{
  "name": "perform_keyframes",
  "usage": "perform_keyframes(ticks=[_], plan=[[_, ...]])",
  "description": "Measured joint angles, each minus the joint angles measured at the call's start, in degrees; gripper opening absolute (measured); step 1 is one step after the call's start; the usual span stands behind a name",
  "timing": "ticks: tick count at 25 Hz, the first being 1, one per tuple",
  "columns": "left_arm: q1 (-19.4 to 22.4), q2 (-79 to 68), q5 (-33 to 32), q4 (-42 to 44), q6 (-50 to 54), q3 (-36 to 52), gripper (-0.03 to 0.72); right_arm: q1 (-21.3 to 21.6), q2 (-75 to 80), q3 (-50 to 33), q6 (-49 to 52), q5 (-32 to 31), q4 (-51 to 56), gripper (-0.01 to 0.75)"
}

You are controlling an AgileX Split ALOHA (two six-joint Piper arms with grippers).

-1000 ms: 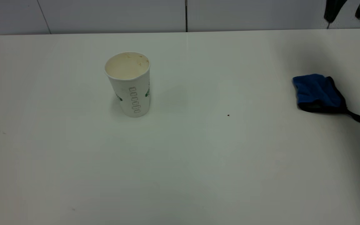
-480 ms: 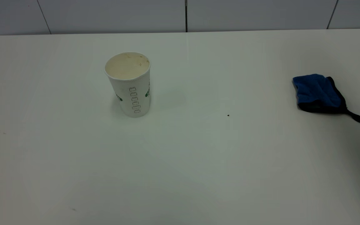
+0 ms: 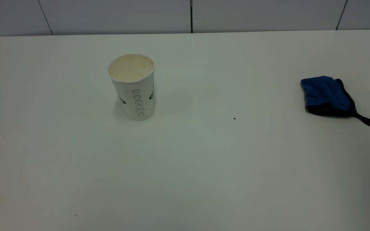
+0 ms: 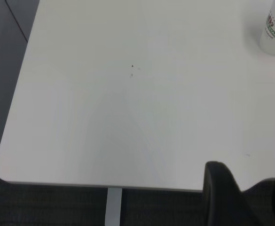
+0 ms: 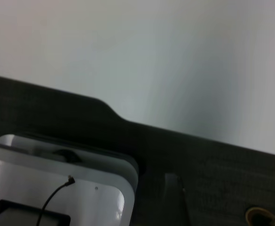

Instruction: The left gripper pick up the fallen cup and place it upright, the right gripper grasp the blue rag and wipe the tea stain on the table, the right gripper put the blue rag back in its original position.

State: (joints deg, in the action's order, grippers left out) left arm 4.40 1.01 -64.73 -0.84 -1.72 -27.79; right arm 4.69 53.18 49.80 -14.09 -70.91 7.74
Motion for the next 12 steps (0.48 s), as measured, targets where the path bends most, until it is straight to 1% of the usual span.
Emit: perform_keyframes(ticks=[4,6,10,12], plan=[[0.0,0.0,0.0,0.0,0.0,0.0,0.305,0.0,-6.14,-8.74,-1.59,0.09,1.3,0.68],[0.0,0.0,0.0,0.0,0.0,0.0,0.305,0.0,-11.77,-12.79,-1.74,0.22,1.44,0.677],[0.0,0.0,0.0,0.0,-0.05,0.0,0.305,0.0,-26.16,-19.83,0.04,3.15,1.44,0.67],[0.0,0.0,0.0,0.0,-0.05,0.0,0.305,0.0,-32.04,-21.62,1.09,4.86,1.24,0.668]])
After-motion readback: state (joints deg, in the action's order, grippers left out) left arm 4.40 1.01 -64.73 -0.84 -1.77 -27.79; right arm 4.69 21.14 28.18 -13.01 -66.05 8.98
